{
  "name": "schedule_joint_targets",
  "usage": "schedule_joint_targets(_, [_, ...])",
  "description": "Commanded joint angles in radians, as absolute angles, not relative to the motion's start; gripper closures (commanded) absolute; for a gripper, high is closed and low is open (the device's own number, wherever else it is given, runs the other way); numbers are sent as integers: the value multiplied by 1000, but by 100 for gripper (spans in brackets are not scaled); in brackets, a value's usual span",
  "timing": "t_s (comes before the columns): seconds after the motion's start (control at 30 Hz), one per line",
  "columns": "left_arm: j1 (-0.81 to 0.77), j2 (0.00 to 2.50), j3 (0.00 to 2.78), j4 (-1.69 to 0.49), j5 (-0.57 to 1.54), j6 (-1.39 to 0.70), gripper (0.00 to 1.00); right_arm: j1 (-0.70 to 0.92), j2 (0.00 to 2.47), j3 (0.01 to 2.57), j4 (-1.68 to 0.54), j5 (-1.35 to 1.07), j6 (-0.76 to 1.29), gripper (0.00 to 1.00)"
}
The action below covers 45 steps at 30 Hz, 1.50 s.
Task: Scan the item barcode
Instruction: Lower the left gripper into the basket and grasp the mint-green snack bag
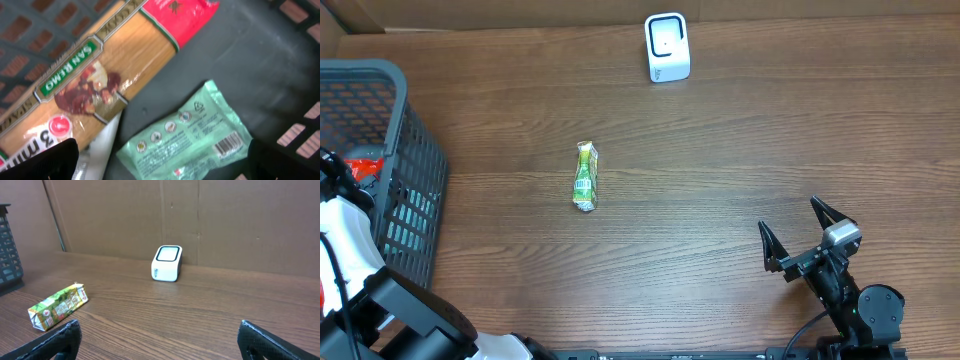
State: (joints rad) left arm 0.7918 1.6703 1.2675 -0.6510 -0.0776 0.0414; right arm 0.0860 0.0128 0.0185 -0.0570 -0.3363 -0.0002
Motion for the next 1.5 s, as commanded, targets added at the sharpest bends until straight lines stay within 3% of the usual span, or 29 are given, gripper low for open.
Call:
schedule_joint_targets(0.0, [780,1742,1220,-640,-22,72,0,90,4,8,-55,-335,-1,0])
schedule_joint_targets(0.5, [780,1997,1220,-603,20,41,1,90,4,8,-55,-335,-1,0])
schedule_joint_targets(0.53, [780,2001,1220,-600,20,41,4,90,4,8,-55,-335,-1,0])
schedule_joint_targets(0.63, [779,2003,1220,-599,20,41,22,90,4,8,-55,-335,-1,0])
schedule_joint_targets(0.77, [779,2003,1220,-604,20,41,58,90,4,8,-55,-335,-1,0])
schedule_joint_targets(0.8, [778,2003,1220,-604,20,41,81,89,4,8,-55,-335,-1,0])
schedule_joint_targets(0.83, [779,2003,1220,-604,20,41,94,90,4,8,-55,-335,-1,0])
schedule_joint_targets(1.1, [779,1998,1297,-657,20,2,96,89,4,8,-55,-335,-1,0])
schedule_joint_targets(1.47, [778,1993,1851,-1002,28,-42,96,90,4,8,-55,-335,-1,0])
